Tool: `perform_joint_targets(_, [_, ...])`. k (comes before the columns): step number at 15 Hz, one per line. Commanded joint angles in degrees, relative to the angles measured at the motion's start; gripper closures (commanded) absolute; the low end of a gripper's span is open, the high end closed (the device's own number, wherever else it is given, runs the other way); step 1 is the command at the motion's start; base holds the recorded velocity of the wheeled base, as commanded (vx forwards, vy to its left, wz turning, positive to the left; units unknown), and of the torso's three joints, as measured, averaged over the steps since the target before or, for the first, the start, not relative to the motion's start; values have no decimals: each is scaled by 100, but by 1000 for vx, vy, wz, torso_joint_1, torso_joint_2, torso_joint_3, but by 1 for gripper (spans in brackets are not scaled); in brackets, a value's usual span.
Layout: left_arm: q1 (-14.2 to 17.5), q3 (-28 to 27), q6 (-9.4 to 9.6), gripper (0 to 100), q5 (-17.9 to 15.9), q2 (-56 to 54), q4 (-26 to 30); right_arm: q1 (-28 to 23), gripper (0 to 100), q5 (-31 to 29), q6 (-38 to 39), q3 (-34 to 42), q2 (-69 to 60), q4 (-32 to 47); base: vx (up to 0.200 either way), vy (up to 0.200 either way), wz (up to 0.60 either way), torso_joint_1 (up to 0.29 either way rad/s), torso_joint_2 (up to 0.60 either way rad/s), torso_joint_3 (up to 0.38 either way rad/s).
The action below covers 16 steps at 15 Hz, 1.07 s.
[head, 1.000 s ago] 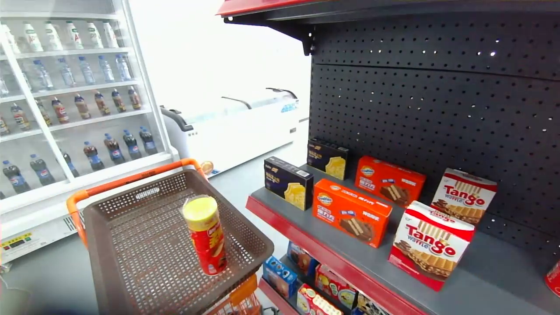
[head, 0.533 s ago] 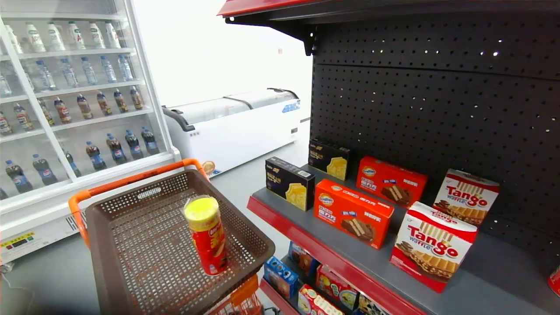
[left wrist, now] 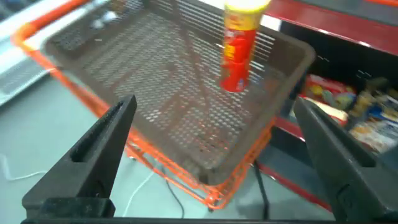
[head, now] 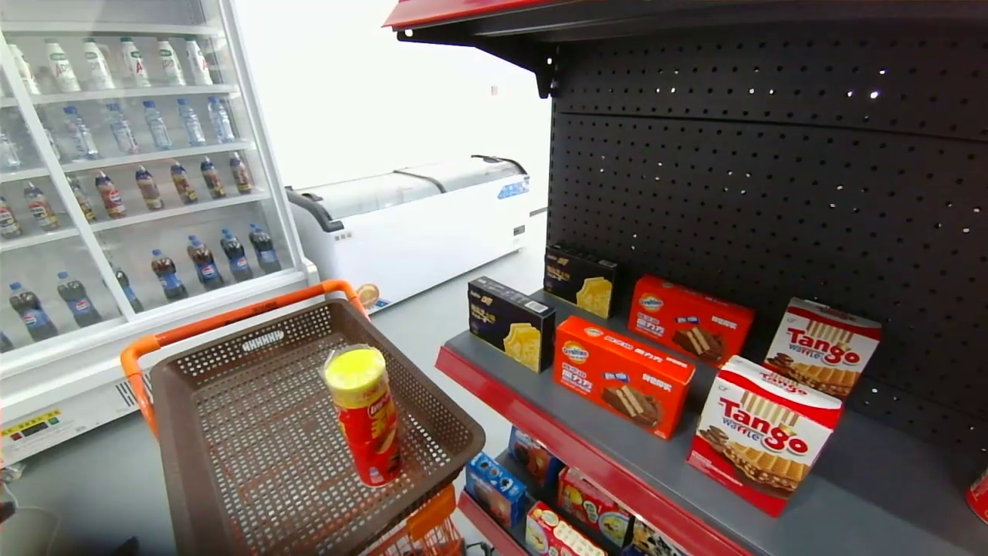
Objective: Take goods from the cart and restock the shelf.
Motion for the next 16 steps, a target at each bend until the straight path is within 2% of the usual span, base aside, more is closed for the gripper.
perform_joint_targets(1, [-87, -129, 120, 0, -874, 1574, -383, 5, 0, 1, -1, 1, 2, -1, 0, 0, 0, 0, 0, 0])
perform_joint_targets(2, [-87, -103, 173, 0, -1120, 1908, -567, 5, 0, 1, -1, 1, 2, -1, 0, 0, 0, 0, 0, 0])
perform_joint_targets(4, [-69, -59, 340, 0, -1137, 2663, -1015, 5, 0, 1, -1, 1, 2, -1, 0, 0, 0, 0, 0, 0])
perform_joint_targets(5, [-43, -59, 463, 0, -1111, 3033, -1429, 5, 0, 1, -1, 1, 2, -1, 0, 0, 0, 0, 0, 0])
perform_joint_targets(7, [-43, -111, 515, 0, -1111, 3771, -2184, 5, 0, 1, -1, 1, 2, -1, 0, 0, 0, 0, 0, 0])
perform_joint_targets(9, [-78, -164, 630, 0, -1120, 4395, -2536, 5, 0, 1, -1, 1, 2, -1, 0, 0, 0, 0, 0, 0])
perform_joint_targets(11, [-78, -146, 682, 0, -1111, 4878, -2888, 5, 0, 1, -1, 1, 2, -1, 0, 0, 0, 0, 0, 0])
perform_joint_targets(12, [-96, -155, 700, 0, -1111, 5247, -3415, 5, 0, 1, -1, 1, 2, -1, 0, 0, 0, 0, 0, 0])
perform_joint_targets(13, [-113, -208, 709, 0, -1102, 5546, -3661, 5, 0, 1, -1, 1, 2, -1, 0, 0, 0, 0, 0, 0])
perform_joint_targets(16, [-122, -568, 709, 0, -1102, 6346, -4030, 5, 0, 1, 8, 1, 2, -1, 0, 0, 0, 0, 0, 0])
